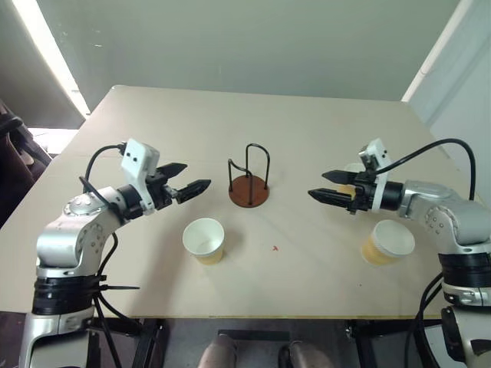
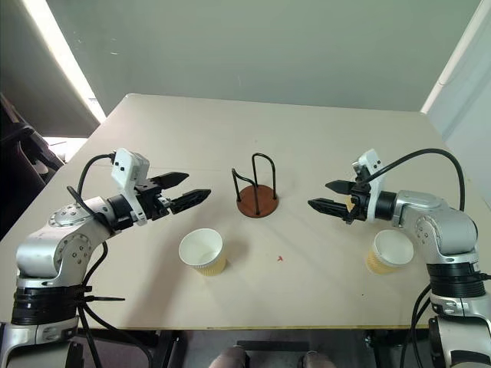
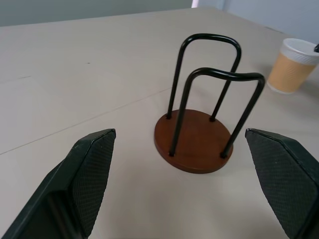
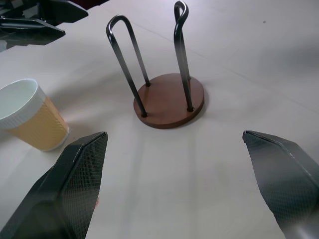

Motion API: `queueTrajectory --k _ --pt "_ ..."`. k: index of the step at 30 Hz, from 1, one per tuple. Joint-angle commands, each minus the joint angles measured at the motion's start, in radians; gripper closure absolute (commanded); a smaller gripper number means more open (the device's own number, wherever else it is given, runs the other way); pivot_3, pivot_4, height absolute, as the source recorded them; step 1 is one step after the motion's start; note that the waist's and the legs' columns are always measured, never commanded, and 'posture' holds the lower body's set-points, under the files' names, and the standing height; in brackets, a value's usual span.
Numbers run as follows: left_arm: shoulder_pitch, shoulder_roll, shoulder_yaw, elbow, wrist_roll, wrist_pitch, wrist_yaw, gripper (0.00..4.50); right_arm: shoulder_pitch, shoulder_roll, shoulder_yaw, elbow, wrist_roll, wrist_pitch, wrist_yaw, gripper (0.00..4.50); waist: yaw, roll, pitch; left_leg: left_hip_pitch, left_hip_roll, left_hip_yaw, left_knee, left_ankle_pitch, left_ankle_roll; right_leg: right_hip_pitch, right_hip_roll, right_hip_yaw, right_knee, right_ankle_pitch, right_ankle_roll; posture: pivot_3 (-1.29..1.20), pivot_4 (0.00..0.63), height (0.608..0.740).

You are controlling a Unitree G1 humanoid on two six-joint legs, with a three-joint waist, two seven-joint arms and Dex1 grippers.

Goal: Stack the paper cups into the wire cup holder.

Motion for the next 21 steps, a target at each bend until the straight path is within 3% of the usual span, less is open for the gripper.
queueTrajectory --k 1,21 --pt "0.004 -0.005 -0.013 -0.046 -0.018 -0.001 -0.024 0.04 0.003 -0.012 -0.006 -0.047 0.001 -0.021 0.003 0.00 0.000 0.000 0.000 0.000 0.000 0.000 0.000 0.000 0.000 0.000 0.000 0.000 0.000 0.000 0.000 0.00 0.150 0.740" --pt "-0.060 0.008 -0.061 0.024 0.033 -0.053 -0.085 0.04 -0.034 -0.032 -0.039 -0.165 0.136 0.115 0.012 0.00 -0.001 0.000 0.000 0.000 0.000 0.000 0.001 0.000 0.000 0.000 0.000 0.000 0.000 0.000 0.000 0.00 0.150 0.740"
